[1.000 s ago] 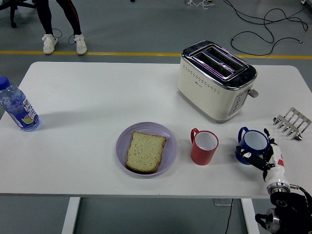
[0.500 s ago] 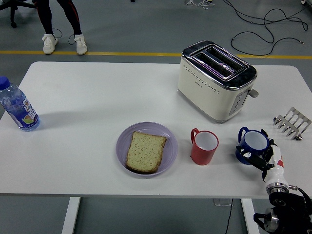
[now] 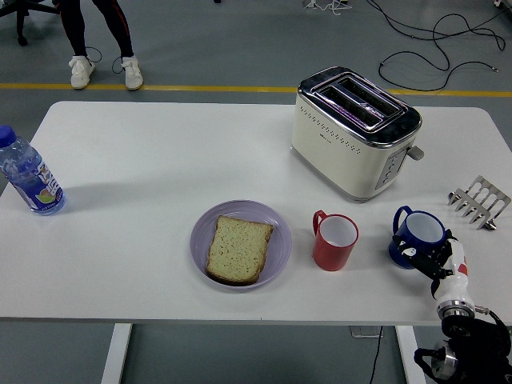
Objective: Pick up the cup,pour liquid into bread,place the cup on the desk
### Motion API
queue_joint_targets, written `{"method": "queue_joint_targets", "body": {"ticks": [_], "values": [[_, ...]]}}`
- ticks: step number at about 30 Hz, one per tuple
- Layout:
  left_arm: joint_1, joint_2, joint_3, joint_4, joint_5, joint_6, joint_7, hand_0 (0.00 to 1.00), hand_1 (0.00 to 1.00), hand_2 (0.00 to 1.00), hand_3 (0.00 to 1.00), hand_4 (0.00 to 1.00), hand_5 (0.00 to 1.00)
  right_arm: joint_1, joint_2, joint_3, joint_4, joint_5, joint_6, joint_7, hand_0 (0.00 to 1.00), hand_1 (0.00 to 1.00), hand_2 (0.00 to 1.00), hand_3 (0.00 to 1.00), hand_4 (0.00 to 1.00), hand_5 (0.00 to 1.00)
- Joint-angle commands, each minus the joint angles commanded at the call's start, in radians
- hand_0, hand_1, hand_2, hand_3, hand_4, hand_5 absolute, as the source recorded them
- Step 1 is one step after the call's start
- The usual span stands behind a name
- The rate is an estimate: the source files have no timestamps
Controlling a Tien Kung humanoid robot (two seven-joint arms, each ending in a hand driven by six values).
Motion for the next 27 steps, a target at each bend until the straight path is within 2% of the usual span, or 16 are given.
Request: {"method": "queue_joint_targets", "body": {"ticks": [1,6,7,12,13,16,21,23,27], "values": [[0.000,0.000,-0.001,0.000,0.000,0.000,0.000,0.662,0.706,0.729,0.635,0.391,0.929,0.000,0.000,0.001,0.002,0.004,-0.001,0.004,0.578,0.570,0.626,0.715,0.790,0.019],[0.000,0.000,-0.003,0.000,0.002,0.000,0.000,0.662,0.706,0.729,0.635,0.391,0.929,-0.006,-0.003,0.011,0.025,0.013,-0.010,0.023,0.578,0.570,0.626,0.715,0.790,0.019],[0.000,0.000,-0.004,0.000,0.002,0.000,0.000,0.662,0.706,0.729,0.637,0.390,0.929,-0.007,-0.004,0.014,0.031,0.012,-0.012,0.025,0.517,0.526,0.587,0.665,0.776,0.015],[0.000,0.001,-0.008,0.000,0.006,0.000,0.000,0.662,0.706,0.729,0.637,0.390,0.929,-0.015,-0.017,0.042,0.085,-0.010,-0.032,0.035,0.517,0.526,0.587,0.665,0.776,0.015],[0.000,0.001,-0.009,0.000,0.005,0.000,-0.001,0.662,0.706,0.728,0.637,0.390,0.927,-0.018,-0.022,0.049,0.101,-0.023,-0.039,0.032,0.451,0.471,0.560,0.596,0.757,0.009],[0.001,0.002,-0.011,0.000,0.007,0.000,-0.001,0.662,0.706,0.728,0.637,0.390,0.927,-0.024,-0.037,0.063,0.139,-0.057,-0.057,0.022,0.451,0.471,0.560,0.596,0.757,0.009],[0.002,0.003,-0.014,0.000,0.009,0.000,-0.001,0.662,0.706,0.728,0.636,0.390,0.927,-0.030,-0.064,0.091,0.223,-0.152,-0.081,-0.014,0.403,0.437,0.555,0.556,0.724,0.002],[0.003,0.003,-0.016,0.000,0.011,0.001,-0.001,0.662,0.706,0.728,0.636,0.390,0.927,-0.030,-0.078,0.099,0.258,-0.183,-0.077,-0.035,0.403,0.437,0.555,0.556,0.724,0.002],[0.004,0.004,-0.015,0.000,0.008,0.001,-0.002,0.662,0.704,0.727,0.634,0.390,0.927,-0.027,-0.114,0.110,0.340,-0.283,-0.049,-0.122,0.406,0.424,0.551,0.547,0.720,0.002]]}}
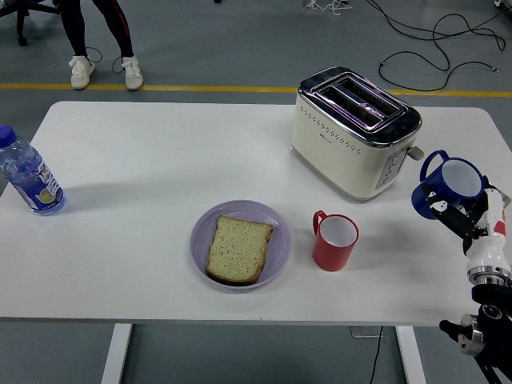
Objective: Pick up the cup,pour liquid into bread,place the cup on the desk
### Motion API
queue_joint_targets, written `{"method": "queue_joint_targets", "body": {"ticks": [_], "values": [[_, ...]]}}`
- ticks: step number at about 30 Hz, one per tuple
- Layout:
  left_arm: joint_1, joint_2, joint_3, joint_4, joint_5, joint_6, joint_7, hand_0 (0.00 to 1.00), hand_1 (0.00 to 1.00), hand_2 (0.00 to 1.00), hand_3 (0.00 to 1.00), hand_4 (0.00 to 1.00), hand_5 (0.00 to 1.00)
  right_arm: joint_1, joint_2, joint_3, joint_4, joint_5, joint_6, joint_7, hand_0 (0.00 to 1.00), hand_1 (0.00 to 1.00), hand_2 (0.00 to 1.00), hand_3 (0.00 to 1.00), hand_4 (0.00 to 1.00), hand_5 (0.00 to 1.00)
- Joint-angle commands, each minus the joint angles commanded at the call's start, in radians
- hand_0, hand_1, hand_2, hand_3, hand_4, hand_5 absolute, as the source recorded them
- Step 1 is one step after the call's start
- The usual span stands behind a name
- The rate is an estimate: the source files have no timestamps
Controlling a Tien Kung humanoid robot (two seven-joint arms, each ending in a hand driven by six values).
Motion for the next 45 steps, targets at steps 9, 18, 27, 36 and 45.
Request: {"method": "queue_joint_targets", "body": {"ticks": [9,18,27,36,45], "values": [[-0.006,0.001,0.009,0.000,-0.018,0.002,-0.004,0.662,0.704,0.727,0.637,0.390,0.925,0.054,-0.088,-0.038,0.200,-0.207,0.129,-0.278,0.394,0.387,0.537,0.540,0.730,0.002],[-0.006,0.000,0.018,0.000,-0.031,0.004,-0.005,0.662,0.704,0.727,0.635,0.390,0.925,0.191,-0.123,-0.173,0.282,-0.375,0.225,-0.455,0.363,0.350,0.522,0.535,0.721,0.002],[0.000,-0.004,0.023,0.000,-0.037,0.005,-0.006,0.662,0.704,0.727,0.632,0.388,0.923,0.347,-0.118,-0.330,0.245,-0.552,0.324,-0.606,0.340,0.342,0.517,0.535,0.717,0.002],[0.005,-0.001,0.026,0.000,-0.039,0.005,-0.007,0.662,0.704,0.726,0.632,0.390,0.924,0.512,-0.094,-0.499,0.171,-0.690,0.356,-0.645,0.339,0.330,0.507,0.534,0.707,0.002],[0.001,-0.001,0.033,0.000,-0.053,0.005,-0.007,0.663,0.704,0.726,0.631,0.390,0.924,0.650,-0.061,-0.676,0.096,-0.825,0.383,-0.655,0.338,0.326,0.507,0.535,0.698,0.002]]}}
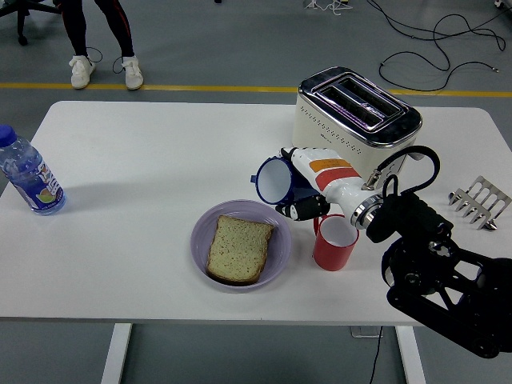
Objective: Pick up the cup,pour liquid into bread,place the cup on the desk
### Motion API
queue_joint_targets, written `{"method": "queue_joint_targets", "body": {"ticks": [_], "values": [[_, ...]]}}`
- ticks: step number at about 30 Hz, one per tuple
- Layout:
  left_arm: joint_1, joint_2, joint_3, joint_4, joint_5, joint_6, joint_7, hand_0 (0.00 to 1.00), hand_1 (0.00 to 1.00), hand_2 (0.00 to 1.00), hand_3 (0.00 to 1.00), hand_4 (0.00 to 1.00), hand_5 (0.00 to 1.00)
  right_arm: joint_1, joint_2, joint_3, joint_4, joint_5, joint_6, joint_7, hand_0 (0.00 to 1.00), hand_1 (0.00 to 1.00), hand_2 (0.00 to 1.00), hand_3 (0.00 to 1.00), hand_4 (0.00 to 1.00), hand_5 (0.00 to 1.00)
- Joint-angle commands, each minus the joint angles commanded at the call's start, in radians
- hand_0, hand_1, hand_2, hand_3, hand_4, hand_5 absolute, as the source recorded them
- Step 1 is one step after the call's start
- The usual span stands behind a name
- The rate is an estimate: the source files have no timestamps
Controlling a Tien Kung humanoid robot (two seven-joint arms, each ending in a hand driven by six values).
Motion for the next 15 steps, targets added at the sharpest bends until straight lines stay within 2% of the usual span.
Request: {"method": "queue_joint_targets", "body": {"ticks": [11,15], "values": [[-0.003,0.002,0.002,0.000,-0.006,0.000,0.001,0.663,0.704,0.726,0.632,0.390,0.926,0.160,0.044,-0.148,-0.076,-0.105,0.024,-0.004,0.340,0.329,0.506,0.538,0.676,0.002],[-0.002,0.002,0.000,0.000,-0.005,-0.001,0.004,0.663,0.704,0.727,0.632,0.389,0.927,0.216,0.076,-0.187,-0.115,-0.107,0.024,-0.001,0.344,0.334,0.506,0.539,0.675,0.002]]}}
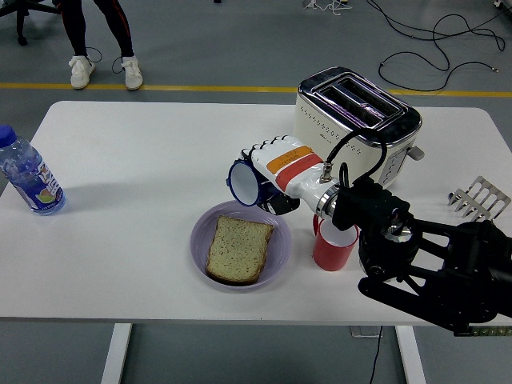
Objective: Pick up the cup,pour liquid into bread,place the cup on the desk
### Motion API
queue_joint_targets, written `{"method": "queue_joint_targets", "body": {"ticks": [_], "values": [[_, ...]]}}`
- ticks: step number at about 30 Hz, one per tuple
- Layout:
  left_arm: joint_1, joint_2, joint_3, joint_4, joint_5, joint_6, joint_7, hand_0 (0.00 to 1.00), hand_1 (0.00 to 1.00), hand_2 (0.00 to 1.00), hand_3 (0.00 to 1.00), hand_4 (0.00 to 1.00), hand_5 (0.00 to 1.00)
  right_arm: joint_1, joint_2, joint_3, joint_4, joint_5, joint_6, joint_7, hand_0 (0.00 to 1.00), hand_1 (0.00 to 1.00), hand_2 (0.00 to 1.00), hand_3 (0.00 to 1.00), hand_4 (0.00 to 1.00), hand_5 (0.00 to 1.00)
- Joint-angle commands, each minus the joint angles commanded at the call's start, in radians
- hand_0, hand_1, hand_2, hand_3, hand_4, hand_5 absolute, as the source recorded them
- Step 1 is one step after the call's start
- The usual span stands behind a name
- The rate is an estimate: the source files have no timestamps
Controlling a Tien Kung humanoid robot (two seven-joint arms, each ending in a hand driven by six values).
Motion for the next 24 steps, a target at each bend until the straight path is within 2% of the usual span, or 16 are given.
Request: {"method": "queue_joint_targets", "body": {"ticks": [6,10,13,18,24], "values": [[0.005,0.000,-0.003,0.000,0.000,0.000,0.001,0.663,0.704,0.726,0.632,0.389,0.927,0.067,0.057,-0.054,-0.052,-0.018,0.000,-0.024,0.348,0.356,0.506,0.540,0.661,0.004],[0.006,0.001,-0.005,0.000,0.001,0.001,0.001,0.663,0.705,0.727,0.632,0.390,0.927,0.095,0.080,-0.082,-0.066,-0.041,-0.001,-0.028,0.363,0.371,0.510,0.543,0.640,0.012],[0.006,0.002,-0.005,0.000,0.000,0.001,0.001,0.663,0.705,0.727,0.632,0.390,0.927,0.124,0.100,-0.121,-0.094,-0.089,-0.034,-0.014,0.363,0.371,0.510,0.543,0.640,0.012],[0.006,0.001,0.003,0.000,-0.010,0.003,0.001,0.664,0.705,0.728,0.633,0.391,0.929,0.155,0.111,-0.183,-0.136,-0.149,-0.074,0.002,0.365,0.380,0.514,0.545,0.630,0.018],[0.011,0.003,0.007,0.000,-0.010,0.003,0.001,0.664,0.706,0.728,0.634,0.391,0.930,0.171,0.106,-0.233,-0.179,-0.155,-0.080,0.008,0.372,0.391,0.519,0.548,0.619,0.019]]}}
